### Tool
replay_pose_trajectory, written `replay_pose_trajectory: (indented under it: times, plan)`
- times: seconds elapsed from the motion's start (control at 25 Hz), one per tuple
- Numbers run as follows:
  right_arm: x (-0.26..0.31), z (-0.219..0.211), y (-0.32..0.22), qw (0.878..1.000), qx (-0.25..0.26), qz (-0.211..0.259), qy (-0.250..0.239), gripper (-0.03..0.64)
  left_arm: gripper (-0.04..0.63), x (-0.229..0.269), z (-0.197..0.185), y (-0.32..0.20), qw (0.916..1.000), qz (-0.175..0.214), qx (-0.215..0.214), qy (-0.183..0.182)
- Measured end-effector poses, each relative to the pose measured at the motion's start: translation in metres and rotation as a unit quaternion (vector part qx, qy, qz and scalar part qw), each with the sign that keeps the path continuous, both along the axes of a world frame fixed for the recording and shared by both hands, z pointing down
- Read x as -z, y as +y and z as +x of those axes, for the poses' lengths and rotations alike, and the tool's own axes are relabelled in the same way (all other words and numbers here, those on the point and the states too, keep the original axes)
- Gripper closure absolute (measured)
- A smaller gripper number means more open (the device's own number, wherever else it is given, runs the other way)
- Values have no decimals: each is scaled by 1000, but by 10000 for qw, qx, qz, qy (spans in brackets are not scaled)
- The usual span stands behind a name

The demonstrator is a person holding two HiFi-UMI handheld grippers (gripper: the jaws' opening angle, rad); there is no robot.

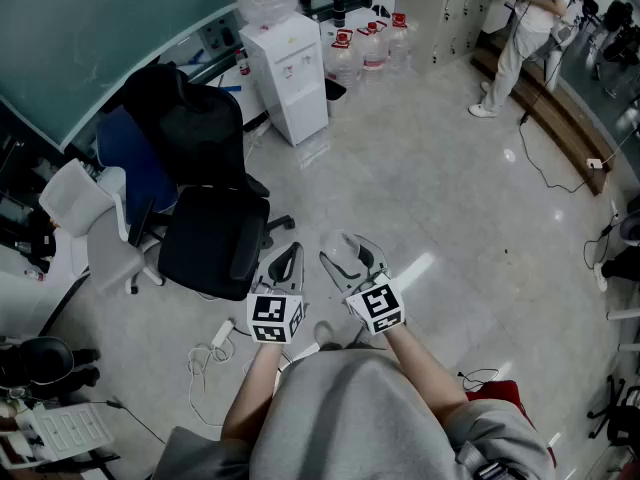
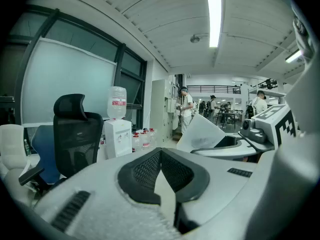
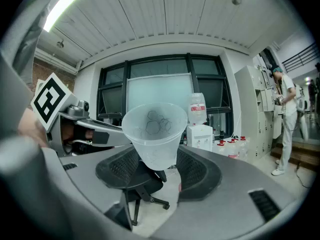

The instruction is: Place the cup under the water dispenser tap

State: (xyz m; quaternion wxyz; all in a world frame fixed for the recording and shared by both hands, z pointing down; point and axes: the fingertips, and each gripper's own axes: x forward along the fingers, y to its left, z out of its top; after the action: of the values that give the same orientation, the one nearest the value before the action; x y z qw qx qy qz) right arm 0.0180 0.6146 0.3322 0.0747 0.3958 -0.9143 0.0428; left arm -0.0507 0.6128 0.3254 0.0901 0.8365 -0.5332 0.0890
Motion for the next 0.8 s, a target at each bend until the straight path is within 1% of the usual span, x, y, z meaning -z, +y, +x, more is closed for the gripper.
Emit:
replay_pose_trajectory:
  times: [0.2, 0.44, 0.64, 0.8]
  plan:
    - [-4, -25, 4, 9999, -6, -126, 112, 378, 586, -5, -28, 7, 10000, -14, 46, 15]
    - [-9, -50, -4, 9994, -13, -201, 286, 377, 586, -6, -59, 0, 9999, 16, 50, 94]
    - [-19, -59, -23, 9973, -126, -429, 584, 376, 586, -9, -69, -14, 9999, -5, -84, 114]
    - [-23, -52, -36, 9968, -243, -561, 521, 376, 586, -19, -65, -27, 9997, -115, -169, 146]
